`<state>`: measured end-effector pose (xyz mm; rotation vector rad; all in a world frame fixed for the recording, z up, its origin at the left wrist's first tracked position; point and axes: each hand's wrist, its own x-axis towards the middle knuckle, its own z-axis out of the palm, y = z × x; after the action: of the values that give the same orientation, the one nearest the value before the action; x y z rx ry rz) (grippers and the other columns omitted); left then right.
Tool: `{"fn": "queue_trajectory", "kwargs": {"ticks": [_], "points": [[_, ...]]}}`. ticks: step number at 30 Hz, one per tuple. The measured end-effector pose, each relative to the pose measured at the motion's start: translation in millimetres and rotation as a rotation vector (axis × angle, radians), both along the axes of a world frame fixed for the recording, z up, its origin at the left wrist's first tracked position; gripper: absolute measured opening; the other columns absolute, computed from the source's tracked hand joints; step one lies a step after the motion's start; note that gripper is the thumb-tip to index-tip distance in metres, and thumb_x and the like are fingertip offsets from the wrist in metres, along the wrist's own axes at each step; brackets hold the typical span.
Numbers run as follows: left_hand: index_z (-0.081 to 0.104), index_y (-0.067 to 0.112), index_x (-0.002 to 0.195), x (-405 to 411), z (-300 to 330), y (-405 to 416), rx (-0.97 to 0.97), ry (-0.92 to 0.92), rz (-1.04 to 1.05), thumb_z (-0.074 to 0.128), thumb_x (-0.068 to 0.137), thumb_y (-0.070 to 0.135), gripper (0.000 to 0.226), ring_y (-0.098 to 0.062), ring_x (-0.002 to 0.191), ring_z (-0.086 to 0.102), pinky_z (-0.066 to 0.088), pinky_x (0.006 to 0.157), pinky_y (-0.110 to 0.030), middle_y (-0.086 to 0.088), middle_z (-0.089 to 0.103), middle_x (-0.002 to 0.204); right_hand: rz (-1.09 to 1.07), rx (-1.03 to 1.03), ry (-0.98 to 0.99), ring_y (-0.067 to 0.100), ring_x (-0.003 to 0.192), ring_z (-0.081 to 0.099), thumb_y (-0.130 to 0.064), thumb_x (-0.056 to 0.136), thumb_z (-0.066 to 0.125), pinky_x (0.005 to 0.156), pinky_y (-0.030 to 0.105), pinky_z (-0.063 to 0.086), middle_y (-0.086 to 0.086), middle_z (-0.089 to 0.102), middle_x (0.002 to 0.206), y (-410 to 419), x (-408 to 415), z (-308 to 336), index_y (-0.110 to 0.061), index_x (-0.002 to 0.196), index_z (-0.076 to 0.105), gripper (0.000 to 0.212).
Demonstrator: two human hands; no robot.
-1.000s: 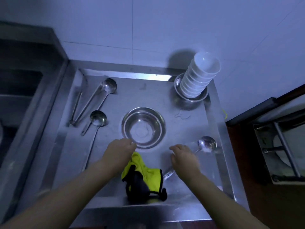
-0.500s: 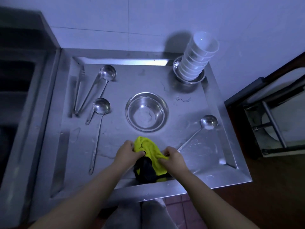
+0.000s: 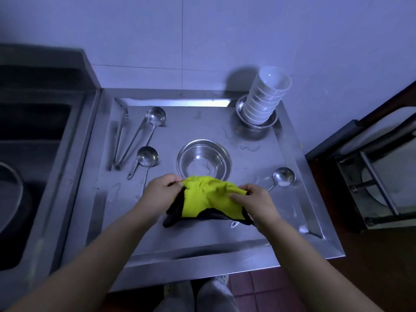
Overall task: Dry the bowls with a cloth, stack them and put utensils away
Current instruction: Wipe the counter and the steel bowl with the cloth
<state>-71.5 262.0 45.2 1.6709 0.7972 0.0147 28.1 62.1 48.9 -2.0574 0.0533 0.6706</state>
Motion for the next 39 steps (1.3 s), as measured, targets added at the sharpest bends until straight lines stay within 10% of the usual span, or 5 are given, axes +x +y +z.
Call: {"fn": "queue_trajectory", "kwargs": {"ticks": [7,20,23,30,39], "points": [[0.065,0.024,0.111,-11,28,-35,-0.333,-0.138,-0.156,0.047,0.097,0.008,0.028,-0.017,0.101,0.063,0.053,0.086,-0.029,-0.001,0.064,0.112,0.148,0.461,0.178,0.008,0.065,0.059,-0.005,0.073,0.074,0.059,0.02,0.046,-0.005,0.065,0.072,30,-42,18,-0.008,0.098,0.061,0.028],[0.063,0.012,0.088,-82,-31,36,-0.178,-0.079,0.272,0.043,0.093,-0.006,0.027,-0.017,0.073,0.058,0.049,0.063,-0.02,-0.008,0.064,0.081,0.633,-0.256,-0.424,0.029,0.118,0.051,-0.061,0.077,0.034,0.099,0.033,0.037,0.008,0.061,0.121,29,-76,-68,-0.012,0.124,0.061,0.073],[0.062,0.017,0.085,-98,-55,42,-0.147,-0.023,0.3,0.045,0.094,-0.004,0.029,-0.018,0.07,0.056,0.047,0.061,-0.024,-0.009,0.064,0.081,0.791,-0.545,-0.241,0.036,0.146,0.0,-0.064,0.088,0.025,0.114,0.052,0.006,0.012,0.004,0.159,51,-94,-112,-0.022,0.151,0.017,0.077],[0.063,0.008,0.116,-145,-108,60,0.78,0.168,-0.056,0.042,0.088,0.025,0.039,-0.029,0.092,0.059,0.048,0.078,-0.036,-0.012,0.066,0.104,0.767,-0.749,-0.51,0.038,0.142,-0.019,-0.07,0.087,0.033,0.107,0.066,-0.006,0.008,-0.015,0.158,124,-68,-155,-0.033,0.151,-0.007,0.084],[0.054,0.002,0.126,-178,-159,40,1.045,0.172,-0.159,0.042,0.087,0.022,0.046,-0.034,0.116,0.044,0.029,0.105,-0.041,-0.017,0.054,0.124,1.008,-0.635,-0.734,0.034,0.145,-0.011,-0.068,0.082,0.021,0.113,0.057,-0.005,0.006,-0.002,0.16,144,-68,-172,-0.036,0.151,0.004,0.078]]}}
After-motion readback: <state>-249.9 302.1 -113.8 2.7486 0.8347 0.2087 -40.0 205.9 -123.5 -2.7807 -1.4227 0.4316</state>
